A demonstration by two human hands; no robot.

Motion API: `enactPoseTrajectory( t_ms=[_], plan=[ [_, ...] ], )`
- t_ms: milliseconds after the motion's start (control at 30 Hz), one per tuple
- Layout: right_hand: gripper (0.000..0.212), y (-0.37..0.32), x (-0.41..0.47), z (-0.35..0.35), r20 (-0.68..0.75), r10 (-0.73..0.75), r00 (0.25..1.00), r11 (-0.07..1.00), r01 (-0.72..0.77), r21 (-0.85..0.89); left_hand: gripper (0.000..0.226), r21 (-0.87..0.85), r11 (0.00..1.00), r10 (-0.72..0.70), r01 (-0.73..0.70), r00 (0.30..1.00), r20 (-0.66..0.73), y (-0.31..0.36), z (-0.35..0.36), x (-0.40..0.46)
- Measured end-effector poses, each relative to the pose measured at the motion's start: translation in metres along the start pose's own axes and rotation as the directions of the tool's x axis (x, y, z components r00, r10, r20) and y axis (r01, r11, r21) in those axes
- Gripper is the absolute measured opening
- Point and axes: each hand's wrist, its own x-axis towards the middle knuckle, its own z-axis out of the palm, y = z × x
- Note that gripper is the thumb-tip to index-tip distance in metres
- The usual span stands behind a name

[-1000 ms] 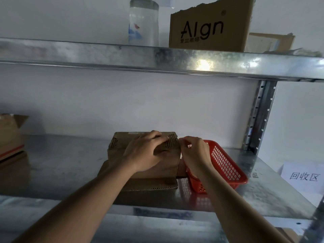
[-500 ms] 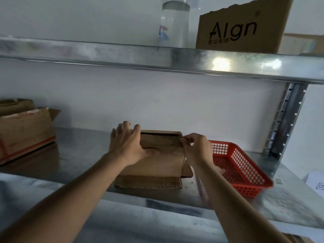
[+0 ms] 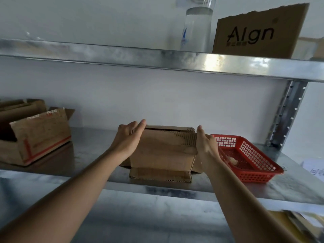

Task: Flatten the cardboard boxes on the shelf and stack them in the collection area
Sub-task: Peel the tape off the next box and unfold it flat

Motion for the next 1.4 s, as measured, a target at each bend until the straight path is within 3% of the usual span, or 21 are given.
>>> enactPoseTrajectory(
  t_ms=[167, 333, 433, 533, 633, 733, 867, 1000, 1100, 1233, 1333, 1400],
  plan=[
    [0.021, -0.010, -0.009, -0.014, 0.101, 0.070, 0.992, 0.993, -0.079, 0.088, 0.044, -0.053, 0.998, -0.022, 0.025, 0.998, 0.052, 0.002, -0.012, -0.009],
    [0.026, -0.018, -0.024, -0.015, 0.128, 0.022, 0.992, 0.992, -0.006, -0.125, 0.046, 0.109, 0.994, -0.015, -0.012, 0.970, 0.244, 0.009, -0.026, -0.016],
    [0.044, -0.024, -0.036, -0.012, 0.153, -0.076, 0.985, 0.973, 0.107, -0.206, 0.047, 0.335, 0.935, -0.019, -0.114, 0.929, 0.369, 0.014, -0.033, -0.021],
    [0.060, -0.029, -0.050, -0.009, 0.136, -0.156, 0.978, 0.895, 0.199, -0.399, 0.046, 0.481, 0.855, -0.012, -0.194, 0.920, 0.392, 0.013, -0.032, -0.026],
    [0.077, -0.030, -0.056, -0.006, 0.110, -0.210, 0.972, 0.788, 0.235, -0.569, 0.049, 0.500, 0.807, 0.127, -0.315, 0.919, 0.373, 0.008, -0.033, -0.038],
    [0.085, -0.031, -0.060, -0.006, 0.115, -0.227, 0.967, 0.714, 0.246, -0.656, 0.066, 0.470, 0.791, 0.251, -0.391, 0.909, 0.333, 0.001, -0.036, -0.045],
    [0.063, -0.036, -0.061, -0.004, 0.079, -0.245, 0.966, 0.749, 0.240, -0.618, 0.064, 0.492, 0.749, 0.387, -0.444, 0.896, 0.218, -0.005, -0.040, -0.047],
    [0.031, -0.041, -0.063, -0.002, -0.030, -0.235, 0.971, 0.856, 0.193, -0.479, 0.049, 0.400, 0.843, 0.380, -0.359, 0.924, 0.029, -0.011, -0.042, -0.046],
    [0.023, -0.038, -0.063, -0.005, -0.080, -0.231, 0.970, 0.911, 0.187, -0.368, 0.048, 0.289, 0.888, 0.387, -0.357, 0.921, -0.049, -0.014, -0.043, -0.041],
    [0.026, -0.033, -0.059, -0.010, -0.138, -0.180, 0.974, 0.954, 0.139, -0.267, 0.056, 0.193, 0.933, 0.313, -0.305, 0.950, -0.013, -0.017, -0.048, -0.031],
    [0.043, -0.025, -0.052, -0.015, -0.158, -0.168, 0.973, 0.950, 0.117, -0.291, 0.074, 0.110, 0.973, 0.206, -0.204, 0.978, -0.005, -0.022, -0.052, -0.026],
    [0.061, -0.015, -0.046, -0.016, -0.103, -0.202, 0.974, 0.951, 0.170, -0.258, 0.070, 0.064, 0.979, 0.193, -0.192, 0.981, -0.020, -0.027, -0.053, -0.023]
  ],
)
